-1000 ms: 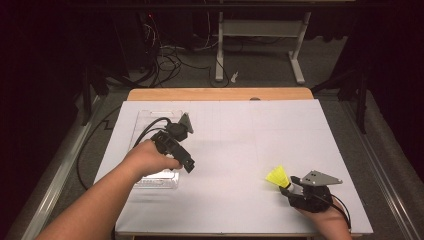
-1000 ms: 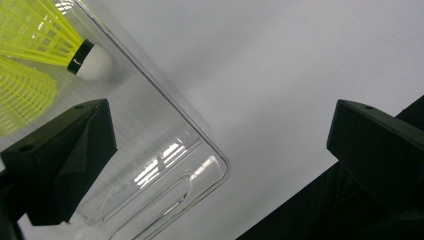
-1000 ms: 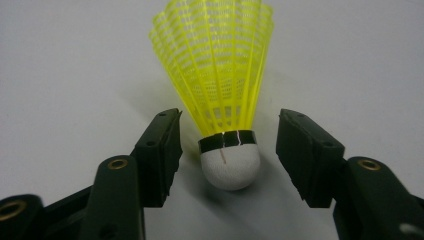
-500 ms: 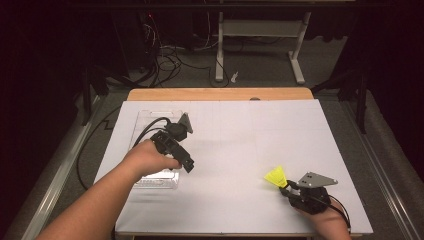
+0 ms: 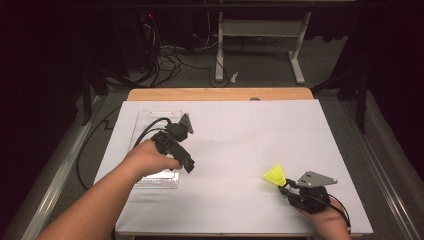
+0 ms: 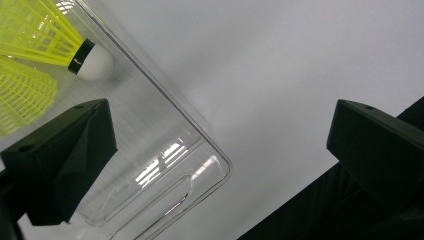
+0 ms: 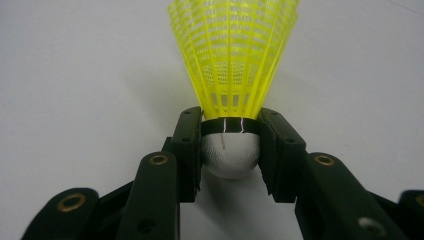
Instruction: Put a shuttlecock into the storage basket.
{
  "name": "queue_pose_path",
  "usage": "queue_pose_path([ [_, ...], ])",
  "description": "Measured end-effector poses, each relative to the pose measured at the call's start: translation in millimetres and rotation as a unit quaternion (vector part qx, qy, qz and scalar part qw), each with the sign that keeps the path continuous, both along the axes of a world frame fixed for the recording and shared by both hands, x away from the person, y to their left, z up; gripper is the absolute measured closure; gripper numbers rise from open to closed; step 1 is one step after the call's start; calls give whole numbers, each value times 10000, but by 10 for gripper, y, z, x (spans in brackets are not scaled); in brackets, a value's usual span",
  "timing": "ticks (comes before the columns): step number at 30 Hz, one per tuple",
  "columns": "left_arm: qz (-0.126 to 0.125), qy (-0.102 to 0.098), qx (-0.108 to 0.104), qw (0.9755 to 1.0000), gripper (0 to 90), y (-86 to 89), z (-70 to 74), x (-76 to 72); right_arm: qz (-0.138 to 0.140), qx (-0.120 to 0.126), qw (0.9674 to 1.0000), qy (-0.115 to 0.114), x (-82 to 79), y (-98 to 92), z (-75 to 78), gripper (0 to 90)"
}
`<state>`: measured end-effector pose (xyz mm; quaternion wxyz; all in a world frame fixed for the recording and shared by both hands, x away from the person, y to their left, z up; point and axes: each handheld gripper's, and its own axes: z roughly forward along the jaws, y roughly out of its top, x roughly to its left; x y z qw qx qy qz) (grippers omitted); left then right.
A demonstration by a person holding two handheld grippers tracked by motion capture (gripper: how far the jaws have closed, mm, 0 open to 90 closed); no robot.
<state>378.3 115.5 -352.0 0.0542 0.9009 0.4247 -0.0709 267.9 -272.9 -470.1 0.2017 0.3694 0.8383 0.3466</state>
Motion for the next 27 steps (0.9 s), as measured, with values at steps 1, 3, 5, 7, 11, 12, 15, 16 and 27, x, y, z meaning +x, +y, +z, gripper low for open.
queue_pose_path([
  [1, 1, -6, -11, 10000, 7, -1, 1, -4, 9, 12, 10000, -7, -3, 4, 3, 659],
  [3, -17, 2, -20, 10000, 7, -6, 3, -12, 15, 32, 10000, -22, -6, 8, 12, 660],
  [5, -21, -12, -20, 10000, 7, -10, 6, -19, 19, 69, 10000, -27, -4, 7, 24, 660],
  [7, -43, 3, -59, 10000, 7, -15, 9, -20, 22, 143, 9999, -12, -5, 6, 37, 659],
  [11, -72, 2, -68, 10000, 7, -28, -1, -22, 76, 339, 9994, 5, 1, 23, 75, 660],
  [12, -86, -4, -73, 9999, 7, -31, -3, -23, 72, 357, 9993, 11, -2, 35, 83, 660],
  [15, -111, -2, -129, 9999, 7, -36, -2, -41, 160, 383, 9991, -10, -4, 90, 113, 659],
  [16, -121, 3, -143, 9998, 7, -38, 1, -49, 199, 378, 9991, -27, -2, 116, 133, 660],
  [27, -210, -40, -104, 9997, 8, -59, 51, -134, 626, 254, 9977, -32, 55, 431, 369, 660],
])
